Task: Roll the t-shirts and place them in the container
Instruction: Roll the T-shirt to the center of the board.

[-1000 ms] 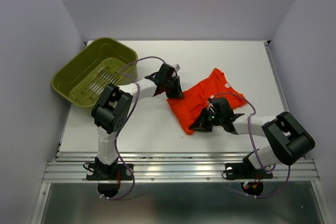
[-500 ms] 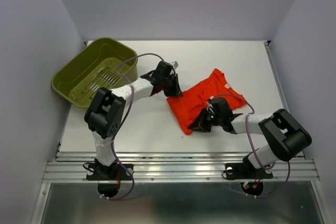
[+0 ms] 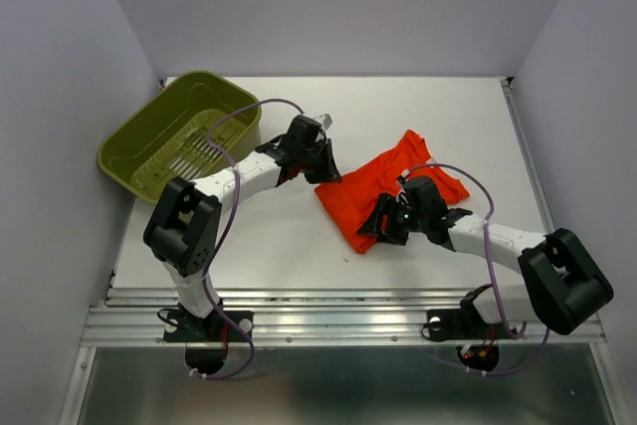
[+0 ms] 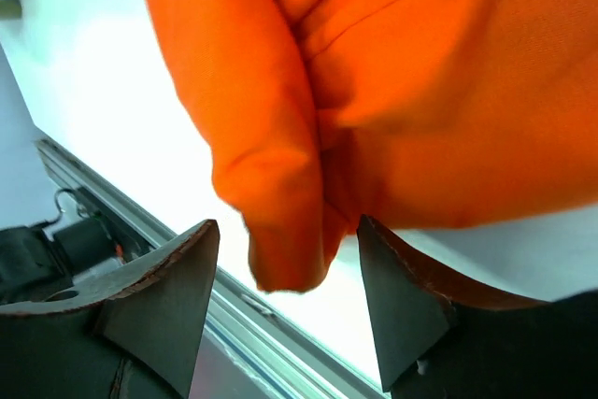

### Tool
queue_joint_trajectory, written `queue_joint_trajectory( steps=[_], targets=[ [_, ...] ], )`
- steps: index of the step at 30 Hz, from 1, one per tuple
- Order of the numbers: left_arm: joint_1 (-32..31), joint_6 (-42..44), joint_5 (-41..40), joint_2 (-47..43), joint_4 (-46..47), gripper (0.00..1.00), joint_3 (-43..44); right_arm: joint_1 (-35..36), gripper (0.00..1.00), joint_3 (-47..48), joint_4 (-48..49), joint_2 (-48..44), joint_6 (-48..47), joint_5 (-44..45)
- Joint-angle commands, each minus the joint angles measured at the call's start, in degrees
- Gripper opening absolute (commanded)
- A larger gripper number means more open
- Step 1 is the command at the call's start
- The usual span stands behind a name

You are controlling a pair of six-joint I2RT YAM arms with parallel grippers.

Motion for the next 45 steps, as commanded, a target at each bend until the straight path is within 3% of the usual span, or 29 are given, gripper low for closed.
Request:
queue_joint_trajectory(
  steps=[1,7,15,19,26,38,45],
  targets=[
    [-0.33,1.18,-0.45,-1.75,0.13,0.0,0.09,-0.29,0.67,3.26,-8.65,-4.72,-7.48,2.66],
    [-0.51,1.27,-0.36,-1.05,0.04,0.0,0.71,-0.29,0.66,2.65,-13.84,-10.42,-9.94,2.4],
    [-0.77,1.36,-0.18,0.27,-0.05,0.0,1.76,0.24,0.2,2.3,-15.61,-12.64,-12.94,-1.91],
    [-0.77,1.36,-0.36,0.54,-0.14,0.0,1.85,0.85,0.11,2.91,-14.55,-10.97,-12.77,-1.82],
    [-0.86,1.36,-0.71,0.63,-0.31,0.0,1.5,2.52,0.05,3.7,-10.51,-7.8,-11.53,-3.66],
    [-0.77,1.36,-0.53,1.59,-0.31,0.0,2.47,5.16,0.04,5.55,-8.66,-4.11,-11.36,-3.23],
    [-0.86,1.36,-0.53,1.42,-0.31,0.0,2.47,5.69,0.01,5.81,-6.56,-2.18,-9.43,2.47]
  ],
)
